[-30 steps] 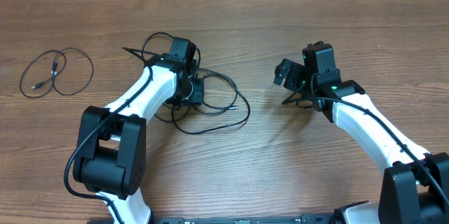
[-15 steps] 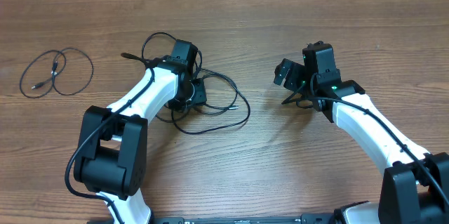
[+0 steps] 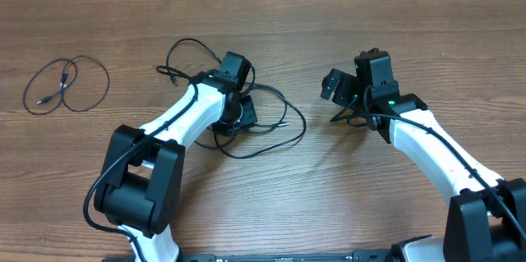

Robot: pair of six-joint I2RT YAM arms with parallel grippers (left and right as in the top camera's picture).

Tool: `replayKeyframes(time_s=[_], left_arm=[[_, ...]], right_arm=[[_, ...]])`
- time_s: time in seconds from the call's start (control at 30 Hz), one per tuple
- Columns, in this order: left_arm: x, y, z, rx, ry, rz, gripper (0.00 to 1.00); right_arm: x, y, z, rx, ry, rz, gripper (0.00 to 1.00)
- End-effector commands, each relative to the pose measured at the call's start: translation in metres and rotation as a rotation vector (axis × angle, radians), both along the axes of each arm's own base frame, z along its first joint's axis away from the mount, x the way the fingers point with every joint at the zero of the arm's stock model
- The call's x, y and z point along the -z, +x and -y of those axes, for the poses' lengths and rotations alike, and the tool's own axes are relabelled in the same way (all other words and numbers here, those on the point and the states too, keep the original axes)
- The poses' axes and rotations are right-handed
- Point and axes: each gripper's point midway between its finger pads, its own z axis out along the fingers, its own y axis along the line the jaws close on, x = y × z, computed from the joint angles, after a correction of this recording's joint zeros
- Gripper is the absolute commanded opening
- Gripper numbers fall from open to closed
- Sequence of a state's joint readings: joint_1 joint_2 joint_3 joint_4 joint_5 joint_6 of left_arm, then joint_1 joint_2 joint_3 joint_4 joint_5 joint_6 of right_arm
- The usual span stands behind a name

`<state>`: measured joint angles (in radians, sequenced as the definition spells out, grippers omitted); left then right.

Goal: Untangle cables

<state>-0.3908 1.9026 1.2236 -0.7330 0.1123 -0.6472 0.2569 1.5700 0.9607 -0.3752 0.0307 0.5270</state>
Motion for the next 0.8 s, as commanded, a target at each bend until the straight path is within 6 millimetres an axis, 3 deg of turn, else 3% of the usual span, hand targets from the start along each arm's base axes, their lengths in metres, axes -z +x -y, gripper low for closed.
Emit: replayKeyframes(time_s=[0.0,0.2,0.47,0.6,0.77], left_arm=[[0.006,-0.002,-0.007,-0.043,0.063,0.005,0.41],[0.007,-0.003,-0.016,-0.060,0.113,0.005,0.31],[0.008,-0.016,-0.011,0.151,0.110,-0.027,0.39],[0.008,-0.024,-0.006,0.297,0.082,-0.041,0.39],[0.008,-0.028,-0.008,0.354,0.090,-0.050,0.38]], right_arm=[[-0.002,0.002,0.000,0.005,-0.003,0.010,1.00],[-0.002,0.002,0.000,0.005,-0.003,0.009,1.00],[-0.002,0.002,0.000,0.005,-0.003,0.010,1.00],[-0.002,0.002,0.000,0.005,-0.003,0.009,1.00],[-0.002,0.002,0.000,0.005,-0.003,0.010,1.00]])
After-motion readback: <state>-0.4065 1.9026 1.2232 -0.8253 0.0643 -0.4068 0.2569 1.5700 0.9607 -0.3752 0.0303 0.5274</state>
